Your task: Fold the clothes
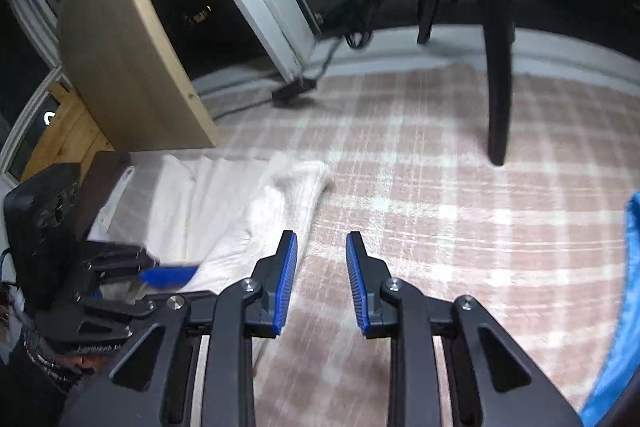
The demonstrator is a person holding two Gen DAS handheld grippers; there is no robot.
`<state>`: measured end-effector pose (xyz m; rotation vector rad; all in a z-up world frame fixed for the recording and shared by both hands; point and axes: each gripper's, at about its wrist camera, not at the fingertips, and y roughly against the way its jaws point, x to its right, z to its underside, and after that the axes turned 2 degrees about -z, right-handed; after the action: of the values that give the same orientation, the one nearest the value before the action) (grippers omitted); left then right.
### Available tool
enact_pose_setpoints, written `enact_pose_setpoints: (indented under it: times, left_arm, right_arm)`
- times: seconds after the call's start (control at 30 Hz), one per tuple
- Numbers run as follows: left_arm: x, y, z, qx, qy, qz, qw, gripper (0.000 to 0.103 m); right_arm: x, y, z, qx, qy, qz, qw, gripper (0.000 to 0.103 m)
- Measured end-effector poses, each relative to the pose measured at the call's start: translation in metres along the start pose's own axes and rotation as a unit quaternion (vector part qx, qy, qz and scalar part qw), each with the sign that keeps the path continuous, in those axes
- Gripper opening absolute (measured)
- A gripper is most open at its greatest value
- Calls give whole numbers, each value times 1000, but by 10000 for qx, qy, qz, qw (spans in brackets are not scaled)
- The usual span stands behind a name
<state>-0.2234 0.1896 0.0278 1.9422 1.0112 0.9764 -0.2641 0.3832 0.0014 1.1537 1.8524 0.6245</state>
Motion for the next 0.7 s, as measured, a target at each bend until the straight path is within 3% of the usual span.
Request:
enact_pose_setpoints:
  times: [0.1,0.17,0.23,0.27,0.33,0.53,0.57,0.6,0.7]
  left_arm:
    - [0,14,6,276,118,32,9995,9]
    - [-6,37,12,706,353,53,9969,9]
    - [-13,53,20,1081,484,71,9929,9]
    - [-18,45,21,942,521,15,9942,9]
    - [-25,33,23,725,617,-45,9954,9]
    - [-31,26,30,632,804,21,9947,10]
    - [-29,25,29,621,791,22,9949,10]
    - [-28,25,28,621,777,20,9950,10]
    - [-20,12,22,584,640,-108,9962,12]
  right_arm:
    - [6,-12,2,-95,-199,-102,9997,26]
    - [3,-15,1,-76,-186,-242,9995,27]
    - [0,-18,0,-56,-172,-382,9991,39]
    - [-1,-19,-1,-46,-165,-452,9988,45]
    - [-4,-22,-2,-27,-151,-592,9981,45]
    - [-9,-36,-6,-42,-131,-843,9963,45]
    - [-10,-33,-6,42,-107,-852,9963,31]
    - [-11,-30,-6,126,-83,-861,9962,7]
    - [-15,-23,-6,350,5,-848,9958,6]
